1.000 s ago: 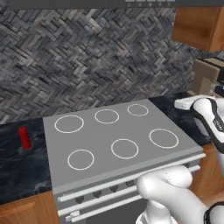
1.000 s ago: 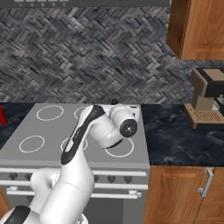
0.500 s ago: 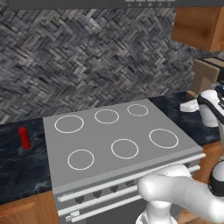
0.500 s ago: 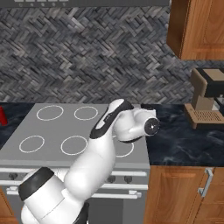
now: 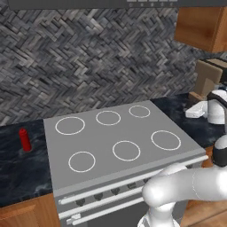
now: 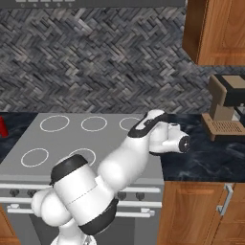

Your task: Collect the turmeric, ketchup, and shaker from the cabinet and place them next to the stove.

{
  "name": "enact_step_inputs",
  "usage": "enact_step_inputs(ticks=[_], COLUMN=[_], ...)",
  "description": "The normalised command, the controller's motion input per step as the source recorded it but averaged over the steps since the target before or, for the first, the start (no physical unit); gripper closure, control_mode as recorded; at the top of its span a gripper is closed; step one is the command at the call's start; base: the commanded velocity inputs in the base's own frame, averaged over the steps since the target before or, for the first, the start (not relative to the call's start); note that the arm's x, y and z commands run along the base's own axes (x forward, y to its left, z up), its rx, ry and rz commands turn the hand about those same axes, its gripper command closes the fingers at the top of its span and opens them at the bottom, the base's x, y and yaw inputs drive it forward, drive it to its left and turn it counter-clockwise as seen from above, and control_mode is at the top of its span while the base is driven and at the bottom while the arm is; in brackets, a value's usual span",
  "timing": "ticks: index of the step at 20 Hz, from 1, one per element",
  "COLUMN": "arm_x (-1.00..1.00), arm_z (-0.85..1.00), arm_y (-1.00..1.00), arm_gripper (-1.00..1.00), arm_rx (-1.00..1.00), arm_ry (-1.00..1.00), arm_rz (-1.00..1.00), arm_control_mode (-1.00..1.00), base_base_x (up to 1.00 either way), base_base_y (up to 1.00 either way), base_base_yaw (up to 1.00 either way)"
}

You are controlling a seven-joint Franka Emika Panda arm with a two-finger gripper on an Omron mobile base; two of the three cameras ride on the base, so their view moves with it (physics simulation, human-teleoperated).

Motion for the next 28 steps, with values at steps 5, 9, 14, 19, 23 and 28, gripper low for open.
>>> enact_step_inputs(ticks=[5, 9, 14, 19, 23, 28], arm_x=[0.39, 0.40, 0.44, 0.44, 0.31, 0.16], arm_z=[-0.36, -0.34, -0.30, -0.41, -0.18, -0.26], arm_y=[-0.34, -0.08, -0.09, -0.16, -0.33, -0.22], arm_gripper=[1.00, 1.00, 1.00, 1.00, 1.00, 1.00], arm_rx=[0.00, 0.01, 0.04, 0.04, 0.07, 0.04], arm_ry=[0.00, 0.00, 0.04, 0.07, 0.00, -0.03], arm_rz=[0.09, 0.11, 0.09, 0.09, 0.08, 0.05], arm_control_mode=[-1.00, -1.00, -1.00, -1.00, -1.00, -1.00], base_base_x=[0.00, 0.00, 0.00, 0.00, 0.00, 0.00], base_base_y=[0.00, 0.00, 0.00, 0.00, 0.00, 0.00], base_base_yaw=[0.00, 0.00, 0.00, 0.00, 0.00, 0.00])
